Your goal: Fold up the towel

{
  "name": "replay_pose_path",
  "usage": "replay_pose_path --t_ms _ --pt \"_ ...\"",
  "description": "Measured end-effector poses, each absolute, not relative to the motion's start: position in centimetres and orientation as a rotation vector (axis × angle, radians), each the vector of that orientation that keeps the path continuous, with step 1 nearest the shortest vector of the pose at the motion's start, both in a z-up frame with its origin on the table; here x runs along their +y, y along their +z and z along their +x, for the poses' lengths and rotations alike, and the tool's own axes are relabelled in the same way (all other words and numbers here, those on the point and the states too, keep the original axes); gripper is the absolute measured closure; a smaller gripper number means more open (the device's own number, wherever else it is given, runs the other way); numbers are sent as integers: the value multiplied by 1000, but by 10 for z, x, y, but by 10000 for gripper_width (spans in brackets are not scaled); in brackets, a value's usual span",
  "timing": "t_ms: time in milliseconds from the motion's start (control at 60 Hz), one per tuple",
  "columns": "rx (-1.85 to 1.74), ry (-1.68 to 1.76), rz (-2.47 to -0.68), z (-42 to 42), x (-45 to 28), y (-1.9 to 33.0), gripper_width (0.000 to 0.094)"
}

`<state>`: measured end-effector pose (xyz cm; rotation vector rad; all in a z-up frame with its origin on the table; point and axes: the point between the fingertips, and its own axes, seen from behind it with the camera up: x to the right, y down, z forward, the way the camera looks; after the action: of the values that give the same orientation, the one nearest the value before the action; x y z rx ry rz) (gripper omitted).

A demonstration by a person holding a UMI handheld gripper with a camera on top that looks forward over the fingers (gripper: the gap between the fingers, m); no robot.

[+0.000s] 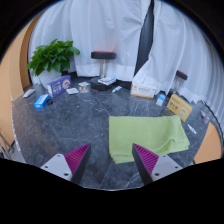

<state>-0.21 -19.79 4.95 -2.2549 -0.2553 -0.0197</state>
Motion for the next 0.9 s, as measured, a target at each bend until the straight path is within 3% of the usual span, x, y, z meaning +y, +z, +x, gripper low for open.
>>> replay_pose_path --t_ms 133,200,250,300,383,433,600,817,900 --pt "-298 0 -2297 19 -138 6 100" --pt "-314 10 -2317 22 -122 -9 158" --pt "-344 -34 -2305 29 -112 -13 283" --pt "-406 -92 -2272 28 -105 -13 522" --pt "-457 -163 -2233 29 -97 -15 793" --pt "-442 -177 -2227 32 -93 -12 878" --pt "-342 46 -2295 -14 -106 8 897" --pt "-134 541 -2162 -66 -109 145 897" --pt "-48 598 -2132 -39 -96 165 897"
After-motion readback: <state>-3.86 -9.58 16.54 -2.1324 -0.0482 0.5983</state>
